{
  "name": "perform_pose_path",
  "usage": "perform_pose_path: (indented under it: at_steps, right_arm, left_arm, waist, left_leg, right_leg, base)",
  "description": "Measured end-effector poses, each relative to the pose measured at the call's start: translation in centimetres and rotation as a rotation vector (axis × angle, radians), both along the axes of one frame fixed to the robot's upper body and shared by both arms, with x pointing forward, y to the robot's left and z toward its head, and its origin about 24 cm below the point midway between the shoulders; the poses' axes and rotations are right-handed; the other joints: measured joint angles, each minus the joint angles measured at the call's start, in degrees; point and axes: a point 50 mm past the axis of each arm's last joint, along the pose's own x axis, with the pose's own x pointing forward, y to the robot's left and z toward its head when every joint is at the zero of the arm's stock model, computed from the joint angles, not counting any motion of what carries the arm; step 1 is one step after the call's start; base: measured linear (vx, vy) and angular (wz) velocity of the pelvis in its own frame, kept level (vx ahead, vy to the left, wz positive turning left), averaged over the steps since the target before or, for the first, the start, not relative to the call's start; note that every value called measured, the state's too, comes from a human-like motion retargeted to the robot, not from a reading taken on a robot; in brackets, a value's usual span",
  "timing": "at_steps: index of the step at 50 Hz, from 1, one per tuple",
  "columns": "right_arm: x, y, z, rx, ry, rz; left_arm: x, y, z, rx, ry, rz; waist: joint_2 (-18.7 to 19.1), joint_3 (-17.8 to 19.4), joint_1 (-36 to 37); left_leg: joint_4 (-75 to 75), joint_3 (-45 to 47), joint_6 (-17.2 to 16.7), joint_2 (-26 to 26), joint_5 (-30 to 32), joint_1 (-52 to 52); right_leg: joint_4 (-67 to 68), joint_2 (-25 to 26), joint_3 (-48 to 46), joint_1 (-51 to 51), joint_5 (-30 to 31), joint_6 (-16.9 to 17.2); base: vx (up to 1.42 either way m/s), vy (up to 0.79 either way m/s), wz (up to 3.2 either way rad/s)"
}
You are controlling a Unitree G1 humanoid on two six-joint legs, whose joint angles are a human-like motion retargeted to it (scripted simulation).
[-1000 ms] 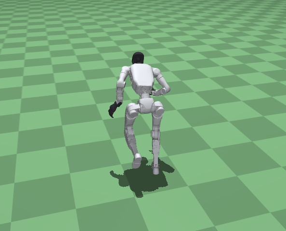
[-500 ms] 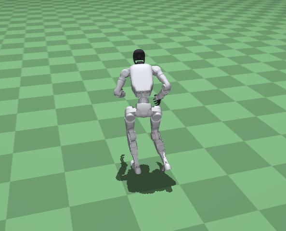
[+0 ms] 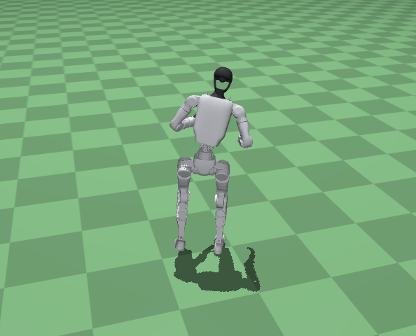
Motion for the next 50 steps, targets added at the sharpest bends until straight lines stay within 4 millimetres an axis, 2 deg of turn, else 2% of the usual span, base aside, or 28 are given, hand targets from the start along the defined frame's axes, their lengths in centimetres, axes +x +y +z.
perform_pose_path:
  at_steps: [2,3,5,8,10,12,14,15,16,18,19,20,23,28,31,34,37,39,41,43,45,46,47,48,50]
  right_arm:
    - [-0.4,2.7,1.8,-0.009,-0.071,0.184]
    - [-0.6,3.9,2.4,-0.034,-0.094,0.280]
    - [-1.2,5.8,2.8,-0.064,-0.104,0.444]
    - [-2.3,8.1,1.8,0.009,-0.032,0.659]
    - [-2.9,9.5,1.0,0.074,0.031,0.801]
    - [-3.0,10.4,1.0,0.099,0.056,0.899]
    - [-2.5,10.8,1.1,0.107,0.048,0.907]
    - [-2.2,10.8,1.1,0.113,0.042,0.884]
    - [-1.7,10.7,0.6,0.118,0.050,0.823]
    - [-0.9,10.5,-0.2,0.114,0.067,0.700]
    - [-0.9,10.2,-0.6,0.109,0.072,0.654]
    - [-1.1,9.7,-0.8,0.103,0.075,0.615]
    - [-1.9,8.3,-0.5,0.126,0.080,0.639]
    - [-4.0,4.7,0.7,0.104,0.102,0.655]
    - [-5.0,3.2,1.1,0.078,0.109,0.611]
    - [-5.4,2.1,1.4,0.037,0.131,0.604]
    - [-5.2,1.0,1.8,-0.084,0.121,0.540]
    - [-5.0,0.4,2.0,-0.208,0.092,0.444]
    - [-4.6,0.3,1.4,-0.295,0.082,0.359]
    - [-3.6,0.9,0.1,-0.273,0.099,0.316]
    - [-1.9,2.3,-1.5,-0.137,0.111,0.293]
    - [-1.0,3.0,-2.0,-0.063,0.103,0.268]
    - [-0.3,3.6,-2.3,-0.008,0.091,0.243]
    - [0.4,3.9,-2.0,0.014,0.068,0.213]
    - [1.7,5.1,-0.4,0.065,-0.020,0.179]
  left_arm:
    - [-1.0,1.4,-1.0,-0.039,0.079,-0.054]
    - [-1.4,2.0,-1.8,-0.059,0.127,-0.082]
    - [-2.1,3.4,-3.8,-0.141,0.264,-0.127]
    - [-3.6,6.1,-6.3,-0.242,0.445,-0.183]
    - [-4.7,8.2,-6.9,-0.272,0.493,-0.164]
    - [-5.3,10.4,-6.6,-0.296,0.466,-0.070]
    - [-5.1,12.2,-6.5,-0.312,0.416,0.064]
    - [-4.7,12.8,-6.6,-0.315,0.394,0.135]
    - [-3.5,13.1,-7.1,-0.285,0.396,0.196]
    - [-0.6,13.1,-7.4,-0.175,0.408,0.289]
    - [0.7,13.0,-7.1,-0.105,0.403,0.319]
    - [1.8,12.8,-6.7,-0.033,0.390,0.346]
    - [3.3,11.1,-2.7,-0.047,0.232,0.253]
    - [2.7,7.9,4.9,-0.051,-0.091,0.089]
    - [1.1,6.2,8.6,0.019,-0.281,0.041]
    - [-1.7,5.0,11.7,0.079,-0.495,0.046]
    - [-4.6,4.7,13.2,-0.004,-0.656,0.031]
    - [-5.7,5.2,13.2,-0.129,-0.700,0.020]
    - [-5.8,5.8,12.4,-0.219,-0.687,0.075]
    - [-4.7,6.3,10.6,-0.241,-0.612,0.215]
    - [-2.4,7.0,7.6,-0.209,-0.448,0.373]
    - [-1.0,7.6,5.1,-0.180,-0.313,0.431]
    - [0.1,8.1,2.3,-0.158,-0.168,0.476]
    - [0.7,8.7,-0.9,-0.154,-0.006,0.502]
    - [-0.3,8.6,-6.8,-0.341,0.280,0.506]
  waist:
    - [-3.3,-0.8,4.1]
    - [-4.4,-0.5,5.3]
    - [-6.6,-0.6,9.4]
    - [-7.9,-2.1,16.1]
    - [-8.3,-3.6,20.0]
    - [-9.0,-3.7,22.4]
    - [-9.4,-2.6,22.8]
    - [-9.6,-1.7,22.3]
    - [-10.0,-0.3,21.3]
    - [-10.4,3.0,19.0]
    - [-10.1,4.0,17.3]
    - [-9.6,4.7,15.4]
    - [-9.1,4.6,8.4]
    - [-4.0,2.6,-0.1]
    - [-0.2,0.8,-3.5]
    - [3.4,-1.0,-6.7]
    - [5.2,-1.7,-9.0]
    - [5.2,-1.2,-9.2]
    - [3.6,-0.2,-9.3]
    - [0.5,1.5,-9.1]
    - [-2.8,3.8,-8.2]
    - [-3.1,4.3,-6.8]
    - [-3.1,4.5,-5.2]
    - [-2.9,4.3,-2.9]
    - [-3.1,3.6,1.1]
  left_leg:
    - [-16.5,-1.1,-2.2,-2.3,3.0,-0.6]
    - [-26.1,-3.4,-3.9,-3.1,5.2,0.5]
    - [-43.1,-10.2,-6.0,-3.9,7.6,3.7]
    - [-55.2,-25.4,-10.2,-3.7,16.0,7.5]
    - [-56.8,-28.1,-14.3,-1.0,22.9,9.2]
    - [-53.6,-21.4,-16.5,2.4,17.2,10.4]
    - [-47.9,-13.8,-16.6,4.2,6.3,11.0]
    - [-44.3,-10.6,-15.7,4.3,1.5,10.6]
    - [-40.1,-8.8,-12.5,3.6,-1.4,9.5]
    - [-33.8,-5.7,-7.1,2.5,-5.7,8.6]
    - [-30.4,-4.2,-6.1,2.6,-7.0,7.8]
    - [-26.6,-2.7,-5.8,3.0,-8.1,6.6]
    - [-29.2,3.1,-6.1,3.9,-8.0,9.2]
    - [-42.7,14.3,-7.6,8.1,-3.1,17.1]
    - [-51.7,22.3,-9.2,10.2,1.2,21.4]
    - [-58.5,31.0,-11.0,11.9,4.6,24.3]
    - [-62.6,40.0,-11.5,12.5,6.8,26.8]
    - [-63.3,46.3,-11.2,12.6,8.4,28.5]
    - [-60.1,51.0,-9.6,13.6,10.2,29.9]
    - [-52.2,52.1,-5.9,16.0,11.8,30.6]
    - [-37.2,45.6,-1.2,21.0,12.6,27.6]
    - [-28.9,36.6,-0.7,22.5,13.9,22.6]
    - [-21.0,26.9,-1.4,22.1,15.2,17.5]
    - [-14.3,16.2,-4.6,18.0,16.3,12.0]
    - [-5.7,0.0,-10.9,5.3,16.3,4.4]
  right_leg:
    - [-8.8,1.1,6.2,4.4,5.2,1.7]
    - [-15.4,1.6,9.0,8.4,7.6,0.8]
    - [-20.5,3.1,15.0,12.3,11.0,1.0]
    - [-21.3,5.8,18.5,14.5,10.3,-0.8]
    - [-16.7,7.1,15.7,12.9,5.1,-2.8]
    - [-8.7,6.0,10.0,10.0,-4.1,-5.1]
    - [1.5,4.0,6.1,6.2,-13.8,-8.1]
    - [7.3,3.2,5.9,3.8,-18.0,-9.8]
    - [12.7,3.1,7.8,1.0,-19.7,-10.6]
    - [20.5,2.6,10.7,-2.8,-21.1,-10.7]
    - [22.6,2.3,11.1,-3.7,-21.6,-10.5]
    - [24.1,2.0,11.1,-4.3,-22.2,-10.3]
    - [21.9,0.2,10.9,-4.4,-23.4,-9.9]
    - [10.5,-4.2,3.3,-2.6,-20.0,-6.5]
    - [3.0,-8.3,-7.3,-0.5,-18.3,-4.5]
    - [-1.9,-11.3,-19.6,1.3,-17.0,-2.8]
    - [-4.8,-12.6,-28.4,2.1,-15.3,-0.9]
    - [-6.9,-12.2,-31.1,2.1,-13.5,-0.2]
    - [-8.6,-10.5,-28.9,1.5,-12.6,0.3]
    - [-9.6,-8.1,-23.5,1.1,-12.5,0.5]
    - [-8.9,-5.3,-18.0,1.7,-13.6,-0.9]
    - [-7.9,-2.8,-15.5,1.9,-14.6,-2.4]
    - [-5.8,-0.6,-12.8,1.5,-15.9,-3.6]
    - [-1.1,0.7,-9.9,-0.1,-17.9,-4.5]
    - [1.4,2.3,-5.4,-0.1,-19.9,-5.9]
  base:
    - [0.51,0.21,-2.73]
    - [0.49,0.29,-2.94]
    - [0.50,0.34,-3.46]
    - [0.43,0.37,-3.97]
    - [0.30,0.44,-4.03]
    - [0.17,0.53,-3.78]
    - [0.01,0.56,-3.03]
    - [-0.12,0.50,-2.23]
    - [-0.18,0.44,-1.82]
    - [-0.19,0.37,-1.43]
    - [-0.12,0.34,-1.33]
    - [-0.08,0.32,-1.39]
    - [-0.05,0.23,-1.59]
    - [0.02,0.04,-2.09]
    - [0.09,-0.11,-2.29]
    - [0.16,-0.18,-2.38]
    - [0.23,-0.27,-2.54]
    - [0.29,-0.36,-2.75]
    - [0.37,-0.42,-2.69]
    - [0.44,-0.45,-2.72]
    - [0.51,-0.41,-2.84]
    - [0.58,-0.33,-2.96]
    - [0.67,-0.23,-3.08]
    - [0.72,-0.16,-2.92]
    - [0.75,-0.09,-2.41]
